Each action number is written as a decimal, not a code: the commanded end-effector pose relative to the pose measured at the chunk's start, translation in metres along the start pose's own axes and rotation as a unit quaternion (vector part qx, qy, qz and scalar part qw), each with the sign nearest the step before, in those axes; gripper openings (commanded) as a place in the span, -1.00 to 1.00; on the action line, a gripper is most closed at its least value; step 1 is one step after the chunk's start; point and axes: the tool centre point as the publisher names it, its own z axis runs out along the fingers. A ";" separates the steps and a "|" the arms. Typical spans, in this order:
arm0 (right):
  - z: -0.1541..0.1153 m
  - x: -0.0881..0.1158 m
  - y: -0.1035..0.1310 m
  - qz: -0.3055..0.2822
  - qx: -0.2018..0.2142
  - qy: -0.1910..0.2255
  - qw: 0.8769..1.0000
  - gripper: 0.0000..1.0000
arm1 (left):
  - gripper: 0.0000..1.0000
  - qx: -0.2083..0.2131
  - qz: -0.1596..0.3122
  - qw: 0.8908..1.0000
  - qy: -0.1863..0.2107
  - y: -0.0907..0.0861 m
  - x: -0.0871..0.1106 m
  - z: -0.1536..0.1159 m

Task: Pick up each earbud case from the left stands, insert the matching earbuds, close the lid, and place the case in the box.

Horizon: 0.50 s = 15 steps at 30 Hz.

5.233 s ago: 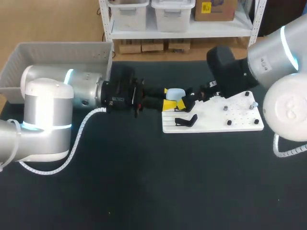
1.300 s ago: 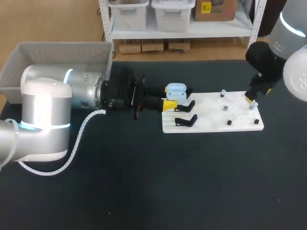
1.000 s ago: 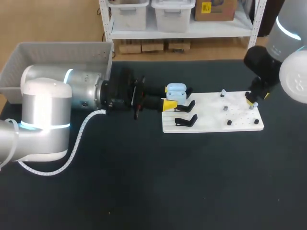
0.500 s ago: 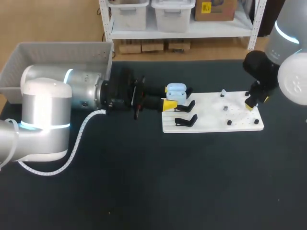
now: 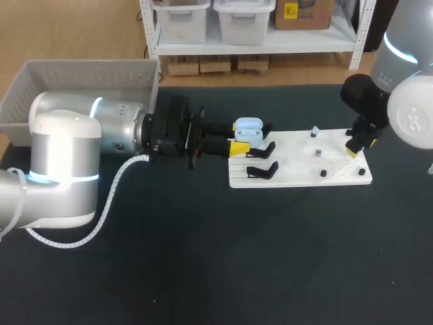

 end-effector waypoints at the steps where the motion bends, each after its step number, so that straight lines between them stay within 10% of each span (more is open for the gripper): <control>1: 0.003 0.000 0.000 0.000 0.000 0.001 1.000 -0.04 | -1.00 -0.002 0.001 1.000 -0.001 -0.001 0.001 0.000; 15: 0.006 0.001 -0.004 -0.002 0.011 0.002 1.000 -0.04 | -1.00 -0.002 0.001 1.000 -0.001 -0.001 0.001 0.000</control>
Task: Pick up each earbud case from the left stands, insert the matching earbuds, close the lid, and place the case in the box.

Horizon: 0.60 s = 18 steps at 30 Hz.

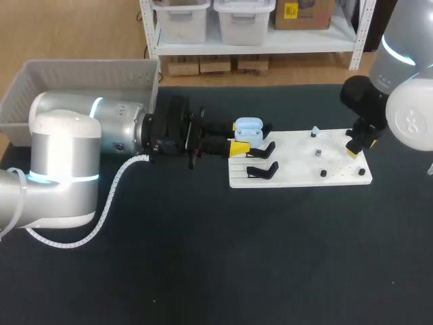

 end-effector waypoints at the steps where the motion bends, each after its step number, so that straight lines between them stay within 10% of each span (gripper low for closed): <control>1: 0.003 0.000 -0.001 0.000 0.006 -0.001 1.000 -0.04 | -1.00 -0.002 0.001 1.000 -0.001 -0.001 0.001 0.000; 18: 0.005 -0.002 -0.003 -0.003 0.014 -0.005 1.000 -0.24 | -1.00 -0.002 0.001 1.000 -0.001 -0.001 0.001 0.000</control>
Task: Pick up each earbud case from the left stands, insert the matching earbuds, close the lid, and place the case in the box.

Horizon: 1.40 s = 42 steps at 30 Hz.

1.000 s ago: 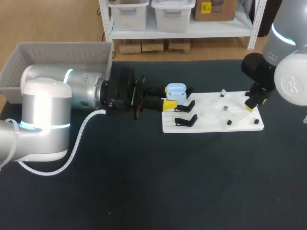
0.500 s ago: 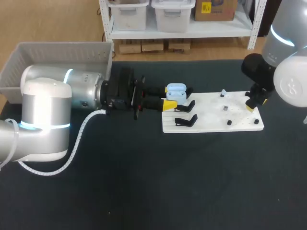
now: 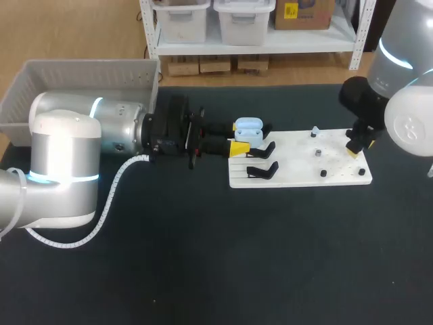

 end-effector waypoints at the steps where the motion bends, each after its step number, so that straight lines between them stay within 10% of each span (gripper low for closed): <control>1: 0.000 0.001 0.001 0.001 0.003 -0.001 1.000 -0.26 | -1.00 -0.002 0.001 1.000 -0.001 -0.001 0.001 0.000; 13: -0.001 0.003 0.003 -0.001 0.005 -0.002 1.000 -1.00 | -1.00 -0.002 0.001 1.000 -0.001 -0.001 0.001 0.000; 36: -0.066 0.005 0.041 0.000 0.058 -0.029 0.998 -1.00 | -1.00 -0.002 0.001 1.000 -0.001 -0.001 0.001 0.000; 42: -0.111 -0.009 0.078 0.109 0.104 -0.043 0.988 -1.00 | -1.00 -0.002 0.001 1.000 -0.001 -0.001 0.001 0.000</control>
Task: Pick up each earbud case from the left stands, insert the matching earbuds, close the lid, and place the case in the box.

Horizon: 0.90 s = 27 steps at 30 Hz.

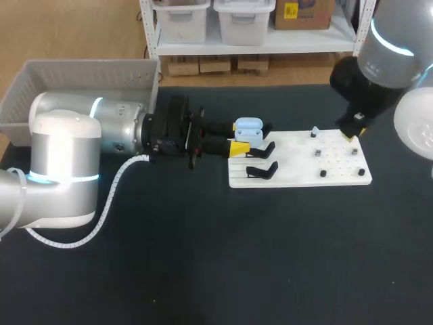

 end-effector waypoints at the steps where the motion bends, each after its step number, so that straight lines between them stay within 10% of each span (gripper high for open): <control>1: -0.043 0.004 0.033 0.077 0.059 -0.012 0.995 -1.00 | -1.00 -0.002 0.002 1.000 -0.001 -0.001 0.001 0.000; 16: -0.083 0.002 0.117 0.275 0.040 -0.029 0.960 -1.00 | -1.00 -0.002 0.002 1.000 -0.001 -0.001 0.001 0.000; 27: -0.094 0.000 0.132 0.294 0.013 -0.063 0.954 -1.00 | -1.00 -0.002 0.002 1.000 -0.001 -0.001 0.001 0.000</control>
